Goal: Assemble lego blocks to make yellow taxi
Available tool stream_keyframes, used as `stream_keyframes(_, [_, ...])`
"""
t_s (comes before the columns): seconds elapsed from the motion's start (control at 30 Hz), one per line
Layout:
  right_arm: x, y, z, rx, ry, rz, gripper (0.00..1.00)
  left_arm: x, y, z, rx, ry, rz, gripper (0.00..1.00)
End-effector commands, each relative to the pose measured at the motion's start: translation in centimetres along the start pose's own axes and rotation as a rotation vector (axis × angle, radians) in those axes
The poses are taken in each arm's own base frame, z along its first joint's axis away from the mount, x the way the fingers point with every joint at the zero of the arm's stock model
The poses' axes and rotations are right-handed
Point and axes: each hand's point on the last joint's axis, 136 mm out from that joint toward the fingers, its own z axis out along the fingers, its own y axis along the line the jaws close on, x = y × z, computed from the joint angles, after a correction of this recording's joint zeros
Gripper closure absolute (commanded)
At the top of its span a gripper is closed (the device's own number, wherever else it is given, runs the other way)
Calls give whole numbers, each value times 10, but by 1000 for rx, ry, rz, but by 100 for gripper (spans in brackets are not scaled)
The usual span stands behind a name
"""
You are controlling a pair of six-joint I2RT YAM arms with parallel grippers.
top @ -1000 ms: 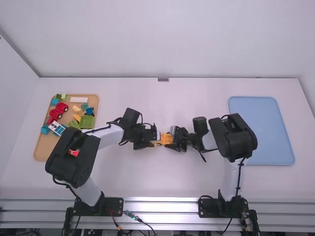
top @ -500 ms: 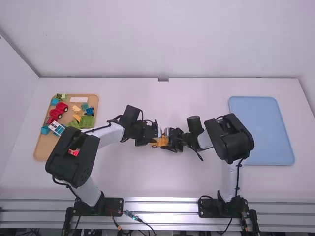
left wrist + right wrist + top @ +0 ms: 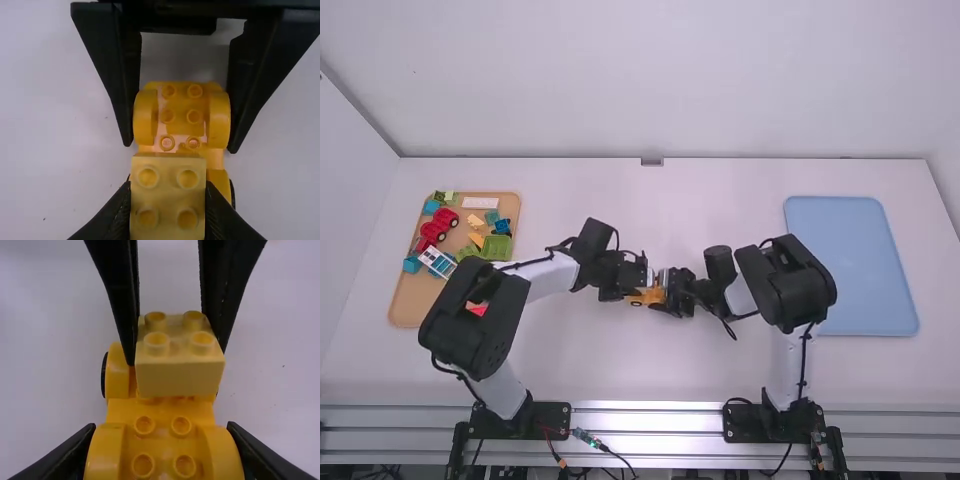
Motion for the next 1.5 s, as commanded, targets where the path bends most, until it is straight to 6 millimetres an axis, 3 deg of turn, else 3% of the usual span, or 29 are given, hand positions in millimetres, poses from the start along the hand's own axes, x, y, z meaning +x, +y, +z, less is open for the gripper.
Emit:
stream_keyframes(0.0, [40, 3, 2, 32, 157, 82, 37, 3, 1, 2, 0, 25, 8, 98])
stream_keyframes(0.27, [44, 2, 5, -24, 195, 101, 44, 4, -2, 3, 9, 42, 1, 98])
stream_keyframes(0.53, [43, 1, 5, -22, 195, 99, 44, 8, 0, 3, -7, 73, -47, 98])
stream_keyframes(1.03, [42, 6, 2, 18, 166, 48, 45, -5, 6, -7, 34, 82, -55, 98])
stream_keyframes(1.27, [44, 2, 5, -16, 195, 92, 47, 0, -8, 1, 77, 73, -40, 98])
stream_keyframes(1.47, [44, 2, 5, -21, 194, 96, 48, 3, -9, 1, 76, 83, -50, 98])
